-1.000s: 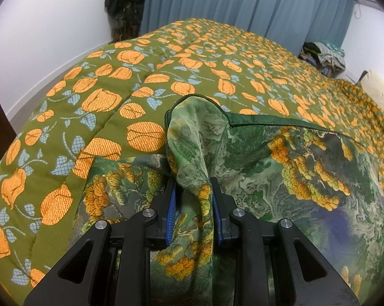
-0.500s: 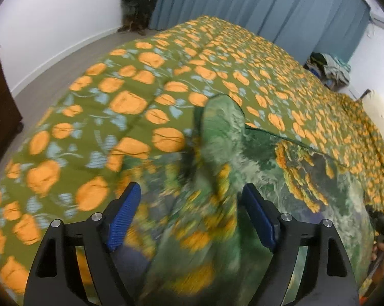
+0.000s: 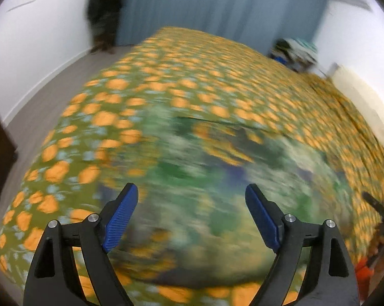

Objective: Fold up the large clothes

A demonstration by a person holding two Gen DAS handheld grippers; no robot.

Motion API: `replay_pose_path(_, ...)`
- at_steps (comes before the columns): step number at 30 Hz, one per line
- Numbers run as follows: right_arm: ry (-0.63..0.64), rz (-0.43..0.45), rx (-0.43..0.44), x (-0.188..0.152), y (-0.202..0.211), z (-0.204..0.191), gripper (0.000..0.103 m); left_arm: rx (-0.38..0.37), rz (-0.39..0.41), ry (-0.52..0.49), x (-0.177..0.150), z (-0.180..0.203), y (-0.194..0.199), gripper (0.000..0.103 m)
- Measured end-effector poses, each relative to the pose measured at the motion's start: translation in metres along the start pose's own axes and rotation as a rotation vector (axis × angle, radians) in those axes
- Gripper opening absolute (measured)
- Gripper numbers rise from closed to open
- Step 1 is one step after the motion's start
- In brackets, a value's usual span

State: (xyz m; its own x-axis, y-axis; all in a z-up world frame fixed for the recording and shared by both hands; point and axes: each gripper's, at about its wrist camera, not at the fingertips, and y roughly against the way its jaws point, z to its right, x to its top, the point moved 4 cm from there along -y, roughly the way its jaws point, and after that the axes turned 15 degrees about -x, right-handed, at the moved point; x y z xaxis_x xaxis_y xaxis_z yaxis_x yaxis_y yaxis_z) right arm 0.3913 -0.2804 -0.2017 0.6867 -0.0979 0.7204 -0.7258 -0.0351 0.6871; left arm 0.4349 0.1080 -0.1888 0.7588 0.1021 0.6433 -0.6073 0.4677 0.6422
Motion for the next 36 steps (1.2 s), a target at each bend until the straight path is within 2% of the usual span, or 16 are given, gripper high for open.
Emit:
replay_pose_path(4,0.04,-0.023,-0.017,-0.029,-0.007,-0.011,0.067,-0.097,-0.108,-0.125,-0.006,0.061,-0.038,0.09)
replay_pose_path(6,0.012,-0.038,-0.028,-0.037,-0.015,-0.011,0.067,-0.133,-0.167,-0.165,-0.003,0.084,-0.066,0.09)
replay_pose_path(9,-0.029,-0.027,-0.016,-0.042,-0.013,-0.008,0.067,-0.117,-0.204,-0.197,0.011,0.1,-0.103,0.09)
replay_pose_path(12,0.0,-0.013,-0.008,-0.045,-0.009,-0.012,0.067,-0.101,-0.215,-0.162,0.036,0.102,-0.138,0.09)
replay_pose_path(15,0.033,0.001,-0.01,-0.05,-0.008,-0.016,0.067,-0.058,-0.226,-0.139,0.052,0.095,-0.165,0.09)
replay_pose_path(18,0.032,-0.001,0.007,-0.054,-0.009,-0.015,0.067,0.005,-0.276,-0.132,0.054,0.087,-0.197,0.09)
replay_pose_path(21,0.033,0.004,0.018,-0.055,-0.008,-0.015,0.067,0.022,-0.313,-0.168,0.037,0.082,-0.202,0.09)
replay_pose_path(27,0.024,0.008,0.041,-0.056,-0.01,-0.012,0.067,-0.01,-0.314,-0.32,-0.001,0.103,-0.169,0.092)
replay_pose_path(36,0.004,0.015,0.038,-0.055,-0.007,-0.009,0.067,-0.004,-0.31,-0.483,-0.045,0.126,-0.134,0.093)
